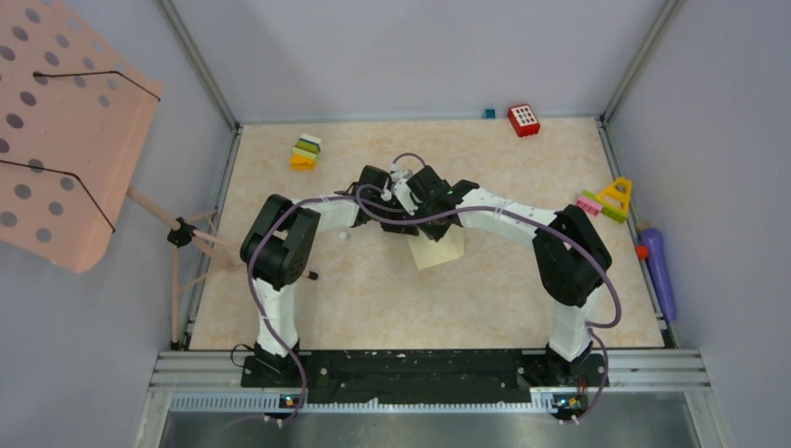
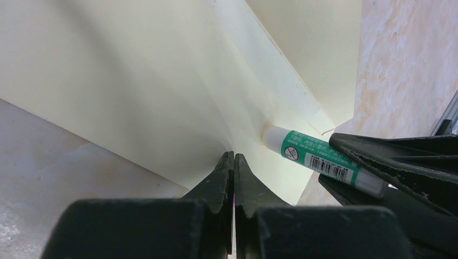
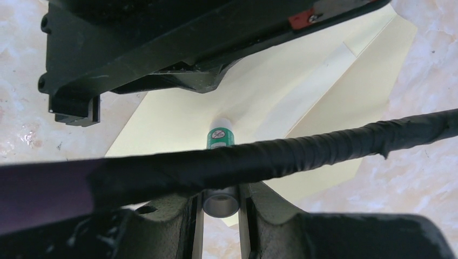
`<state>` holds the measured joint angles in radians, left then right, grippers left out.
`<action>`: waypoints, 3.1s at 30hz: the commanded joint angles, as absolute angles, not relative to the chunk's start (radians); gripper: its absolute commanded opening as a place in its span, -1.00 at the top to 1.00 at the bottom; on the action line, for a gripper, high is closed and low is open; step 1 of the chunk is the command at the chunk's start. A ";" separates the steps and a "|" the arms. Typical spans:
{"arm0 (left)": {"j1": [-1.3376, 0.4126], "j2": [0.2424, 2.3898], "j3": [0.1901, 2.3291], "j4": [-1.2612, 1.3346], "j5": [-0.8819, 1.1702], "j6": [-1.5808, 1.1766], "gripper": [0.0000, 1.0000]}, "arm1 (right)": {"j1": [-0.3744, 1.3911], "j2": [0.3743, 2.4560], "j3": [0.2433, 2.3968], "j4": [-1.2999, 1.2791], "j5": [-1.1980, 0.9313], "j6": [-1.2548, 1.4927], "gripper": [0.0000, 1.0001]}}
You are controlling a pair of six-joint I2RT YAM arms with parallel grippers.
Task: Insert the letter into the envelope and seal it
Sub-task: Paint the envelope at the center of the board.
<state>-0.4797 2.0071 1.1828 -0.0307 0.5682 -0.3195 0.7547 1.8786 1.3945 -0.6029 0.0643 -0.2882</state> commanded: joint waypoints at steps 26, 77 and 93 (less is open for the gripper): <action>-0.498 2.056 1.166 -0.112 0.464 -0.286 1.00 | 0.776 1.879 1.404 -0.486 0.114 -0.259 1.00; -0.501 2.052 1.166 -0.112 0.472 -0.281 1.00 | 0.711 1.942 1.384 -0.137 0.211 -0.046 1.00; -0.501 2.054 1.167 -0.112 0.471 -0.281 1.00 | 0.706 1.997 1.441 -0.319 0.093 -0.053 1.00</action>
<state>-0.4667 2.0075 1.1847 -0.0311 0.5617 -0.3389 0.7082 1.9598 1.3960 -0.2741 0.1455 -0.0605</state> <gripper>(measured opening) 0.009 0.226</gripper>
